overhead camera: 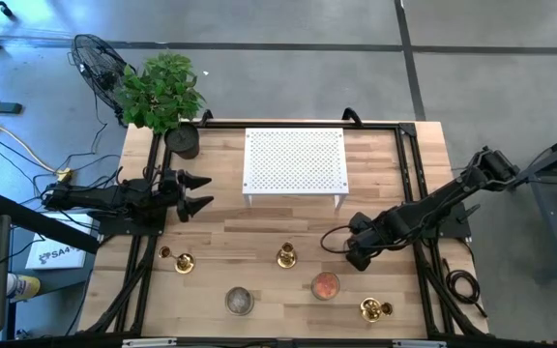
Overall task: Pick & Place candle stick holders
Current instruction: Put the top right orange scented candle on the shelf
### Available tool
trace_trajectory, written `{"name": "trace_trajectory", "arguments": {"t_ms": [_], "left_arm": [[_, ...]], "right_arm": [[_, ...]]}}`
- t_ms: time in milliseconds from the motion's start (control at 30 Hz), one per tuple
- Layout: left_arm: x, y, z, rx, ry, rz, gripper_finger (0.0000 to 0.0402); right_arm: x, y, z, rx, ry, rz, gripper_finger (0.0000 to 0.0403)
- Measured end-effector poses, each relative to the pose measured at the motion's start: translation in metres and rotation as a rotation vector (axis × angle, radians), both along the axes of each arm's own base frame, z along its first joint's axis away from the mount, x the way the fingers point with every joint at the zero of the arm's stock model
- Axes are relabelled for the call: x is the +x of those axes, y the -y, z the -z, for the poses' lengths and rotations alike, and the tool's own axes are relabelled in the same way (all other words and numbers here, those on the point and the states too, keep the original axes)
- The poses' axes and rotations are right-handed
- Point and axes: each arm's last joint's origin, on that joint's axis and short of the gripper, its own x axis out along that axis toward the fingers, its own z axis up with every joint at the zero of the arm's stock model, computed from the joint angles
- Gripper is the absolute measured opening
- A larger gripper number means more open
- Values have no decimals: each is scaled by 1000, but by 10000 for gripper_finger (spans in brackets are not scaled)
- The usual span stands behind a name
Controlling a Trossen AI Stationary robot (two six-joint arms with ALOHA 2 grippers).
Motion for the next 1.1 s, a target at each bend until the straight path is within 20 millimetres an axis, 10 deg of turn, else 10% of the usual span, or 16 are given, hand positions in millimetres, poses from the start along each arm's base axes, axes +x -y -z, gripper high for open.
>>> {"name": "trace_trajectory", "arguments": {"t_ms": [867,1100], "left_arm": [[0,1,-8,50,82,24,399],[-1,2,-20,95,197,69,399]], "right_arm": [[1,-3,-2,20,24,-30,340],[8,-6,-33,-38,65,-60,340]]}}
